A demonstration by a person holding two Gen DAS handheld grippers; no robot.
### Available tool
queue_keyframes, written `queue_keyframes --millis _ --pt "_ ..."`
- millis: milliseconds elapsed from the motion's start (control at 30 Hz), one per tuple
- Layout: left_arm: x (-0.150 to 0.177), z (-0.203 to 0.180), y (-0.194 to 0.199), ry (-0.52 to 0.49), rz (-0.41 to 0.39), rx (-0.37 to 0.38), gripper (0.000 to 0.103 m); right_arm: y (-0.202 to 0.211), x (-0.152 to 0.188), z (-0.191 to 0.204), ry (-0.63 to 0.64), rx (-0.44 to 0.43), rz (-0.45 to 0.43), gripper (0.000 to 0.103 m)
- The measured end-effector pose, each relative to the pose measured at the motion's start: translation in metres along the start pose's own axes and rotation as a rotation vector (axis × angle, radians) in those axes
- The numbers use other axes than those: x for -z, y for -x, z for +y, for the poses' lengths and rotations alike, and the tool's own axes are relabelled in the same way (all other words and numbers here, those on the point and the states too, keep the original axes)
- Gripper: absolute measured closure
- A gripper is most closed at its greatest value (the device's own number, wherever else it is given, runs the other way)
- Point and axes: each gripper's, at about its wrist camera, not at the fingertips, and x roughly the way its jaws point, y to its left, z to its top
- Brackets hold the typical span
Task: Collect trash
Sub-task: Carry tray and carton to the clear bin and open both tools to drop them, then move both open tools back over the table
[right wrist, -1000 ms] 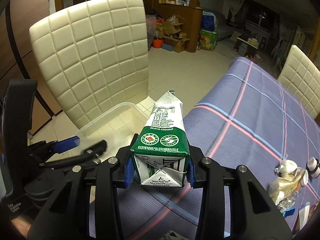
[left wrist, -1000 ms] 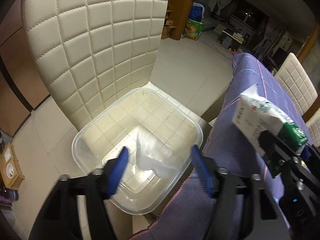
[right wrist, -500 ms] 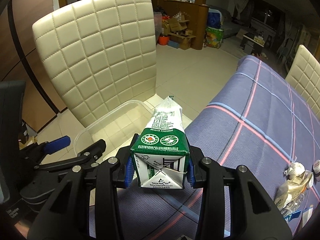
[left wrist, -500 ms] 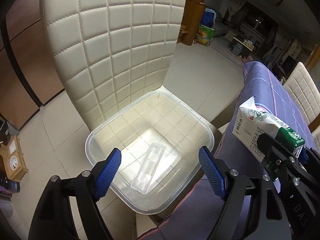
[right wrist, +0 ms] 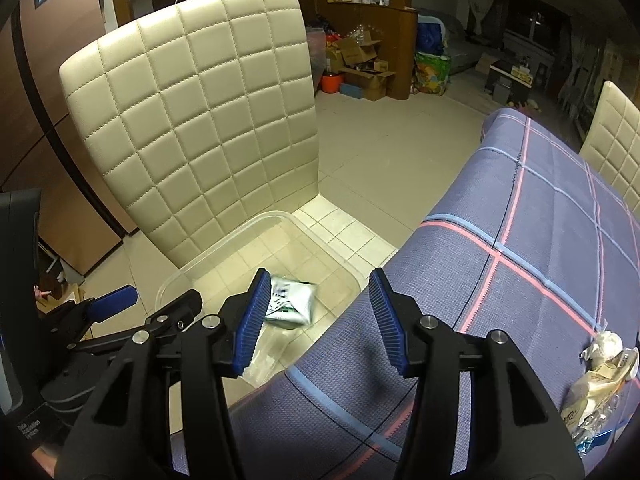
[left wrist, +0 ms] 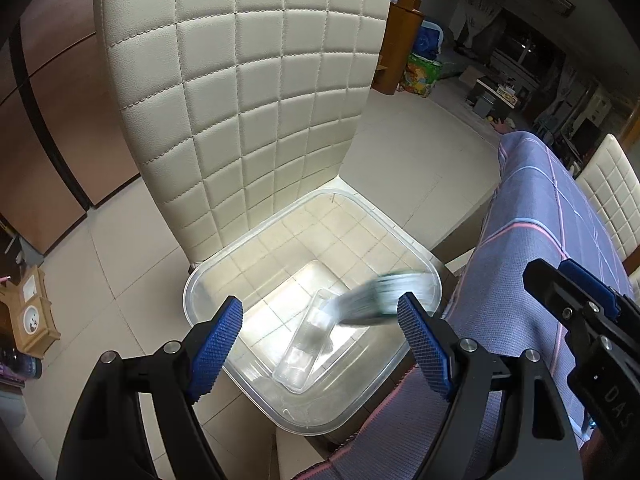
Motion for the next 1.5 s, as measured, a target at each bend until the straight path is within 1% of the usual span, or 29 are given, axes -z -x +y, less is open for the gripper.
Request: queue_keyframes --millis 200,467,600,767,933,1100,1300,1367,1500 --pt "0.002 -0.008 0.004 -0.017 -0.004 0.007 0.025 0.007 0.003 -0.002 -0.001 0.015 -0.01 0.05" --pt "0.009 -0.017 0.021 -0.036 -0.02 0.015 0.025 0.028 0.01 -0.009 -0.023 0.037 -0.03 0.05" --pt "0.015 -0.027 0.035 -0.058 -0.04 0.019 0.025 0.044 0.02 -0.019 -0.04 0.067 -0.035 0.05" --pt "0.027 -0.048 0.049 -0.106 -0.045 0.038 0.025 0.068 0.037 -0.039 -0.079 0.108 -0.041 0.05" --pt "0.044 -0.079 0.061 -0.179 -0.047 0.073 0.025 0.096 0.066 -0.075 -0.153 0.16 -0.042 0.049" --pt "0.068 -0.123 0.07 -0.275 -0.04 0.116 0.025 0.124 0.1 -0.112 -0.227 0.231 -0.055 0.048" --pt "0.091 -0.17 0.071 -0.369 -0.016 0.165 0.025 0.153 0.14 -0.166 -0.331 0.326 -0.048 0.047" --pt "0.098 -0.186 0.069 -0.402 0.005 0.185 0.025 0.162 0.153 -0.187 -0.374 0.358 -0.047 0.047" --pt "0.11 -0.216 0.067 -0.465 0.027 0.216 0.025 0.173 0.17 -0.218 -0.436 0.385 -0.049 0.047"
